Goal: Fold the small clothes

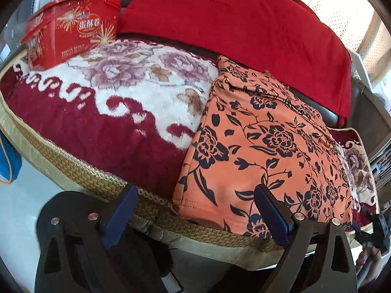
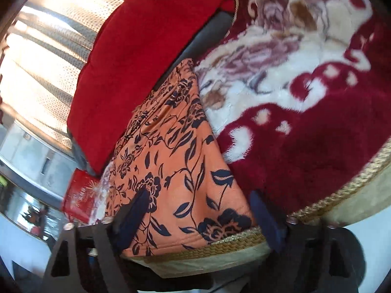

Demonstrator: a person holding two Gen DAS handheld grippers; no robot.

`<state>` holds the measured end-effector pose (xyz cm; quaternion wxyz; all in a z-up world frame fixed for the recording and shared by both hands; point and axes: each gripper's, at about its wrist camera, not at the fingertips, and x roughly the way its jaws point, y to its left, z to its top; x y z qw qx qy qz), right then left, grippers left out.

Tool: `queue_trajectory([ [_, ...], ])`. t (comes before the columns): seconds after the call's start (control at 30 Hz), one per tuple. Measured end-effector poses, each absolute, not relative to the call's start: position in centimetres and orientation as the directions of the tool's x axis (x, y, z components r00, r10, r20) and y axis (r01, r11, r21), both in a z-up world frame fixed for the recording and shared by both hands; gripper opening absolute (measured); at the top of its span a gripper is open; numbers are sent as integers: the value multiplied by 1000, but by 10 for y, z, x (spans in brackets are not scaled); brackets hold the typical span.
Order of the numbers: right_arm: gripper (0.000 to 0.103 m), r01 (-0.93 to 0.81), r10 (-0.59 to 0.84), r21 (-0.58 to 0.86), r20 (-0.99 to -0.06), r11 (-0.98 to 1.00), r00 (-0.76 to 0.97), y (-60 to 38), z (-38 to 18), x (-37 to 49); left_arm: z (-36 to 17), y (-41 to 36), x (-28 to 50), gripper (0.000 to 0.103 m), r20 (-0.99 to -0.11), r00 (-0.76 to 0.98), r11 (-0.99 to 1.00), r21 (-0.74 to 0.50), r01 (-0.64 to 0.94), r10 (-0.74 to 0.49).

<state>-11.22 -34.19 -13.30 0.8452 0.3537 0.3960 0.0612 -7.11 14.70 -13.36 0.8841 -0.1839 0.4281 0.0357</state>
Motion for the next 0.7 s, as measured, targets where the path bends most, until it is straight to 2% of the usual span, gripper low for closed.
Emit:
queue_trajectory([
  [0.03,78,180,393,654,-627,735,672,-343,-137,-110,-138,150,-70,96,-783,614,922,-305,-238,-100],
  [0.2,48,166,448,705,-595,689,668,-336,-151,-109,-149,159,-71,96,-789,601,883,-367,-292,-129],
  [0.33,47,178,437,684,-622,708,650,-334,-157,-108,-154,155,-64,96,-783,603,881,-386,-274,-155],
  [0.43,47,177,452,702,-609,690,652,-334,-160,-109,-161,151,-56,96,-794,591,892,-362,-272,-143],
  [0.47,46,173,453,701,-608,692,651,-333,-160,-109,-164,150,-54,95,-800,584,895,-352,-273,-136],
  [0.5,38,169,458,704,-605,690,651,-333,-159,-110,-168,149,-52,94,-811,571,896,-342,-282,-130],
  [0.57,35,172,462,705,-608,688,646,-331,-153,-114,-172,150,-49,75,-821,552,894,-348,-283,-145],
  [0.6,35,170,461,706,-605,688,650,-330,-149,-117,-174,150,-48,48,-828,539,894,-352,-278,-158],
  [0.63,35,162,461,707,-599,688,655,-330,-146,-120,-175,149,-47,27,-834,527,896,-350,-273,-166],
  [0.7,35,171,455,699,-610,694,648,-331,-148,-120,-176,148,-47,17,-834,530,907,-331,-262,-151],
])
